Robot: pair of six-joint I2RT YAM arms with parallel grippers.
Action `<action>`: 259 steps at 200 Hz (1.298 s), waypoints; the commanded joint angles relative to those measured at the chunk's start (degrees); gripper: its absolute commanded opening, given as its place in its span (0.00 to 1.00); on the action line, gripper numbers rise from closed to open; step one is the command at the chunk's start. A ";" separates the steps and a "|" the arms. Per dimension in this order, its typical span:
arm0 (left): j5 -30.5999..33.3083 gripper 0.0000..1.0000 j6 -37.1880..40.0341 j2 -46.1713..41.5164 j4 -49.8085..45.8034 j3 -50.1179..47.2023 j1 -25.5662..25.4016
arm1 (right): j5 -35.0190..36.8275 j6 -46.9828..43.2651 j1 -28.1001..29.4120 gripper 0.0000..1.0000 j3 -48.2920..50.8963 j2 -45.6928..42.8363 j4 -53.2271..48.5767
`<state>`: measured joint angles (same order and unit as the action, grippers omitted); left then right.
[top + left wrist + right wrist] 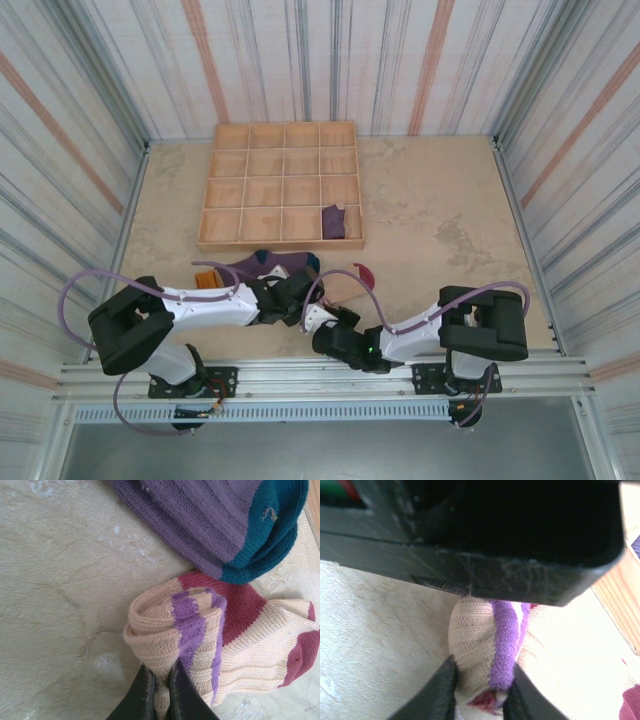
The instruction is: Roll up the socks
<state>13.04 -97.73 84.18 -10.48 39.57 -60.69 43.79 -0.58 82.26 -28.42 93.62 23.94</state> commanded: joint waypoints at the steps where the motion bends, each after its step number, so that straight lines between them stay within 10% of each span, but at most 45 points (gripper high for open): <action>1: -1.97 0.00 0.89 -1.64 0.07 -0.65 -0.44 | -1.58 0.64 -1.64 0.16 -1.72 0.86 -0.28; 63: -2.56 0.00 1.14 -3.29 2.75 -2.96 0.39 | -13.21 9.40 -7.46 0.00 1.57 -3.27 -1.93; 97: -1.38 0.47 0.88 -6.04 4.37 -4.81 0.57 | -26.21 18.32 -14.83 0.00 5.59 -8.20 -2.50; 164: -1.85 0.65 9.60 -12.77 1.68 -4.95 5.15 | -42.13 28.33 -24.70 0.00 9.32 -7.57 -0.77; 259: -42.45 0.65 59.24 5.42 -4.86 15.83 22.83 | -51.08 30.48 -29.79 0.00 13.07 -8.72 1.78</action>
<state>-13.89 -58.67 82.94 -9.21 46.83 -38.15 -4.45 28.53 52.47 -17.91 83.53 34.85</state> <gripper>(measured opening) 0.671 0.087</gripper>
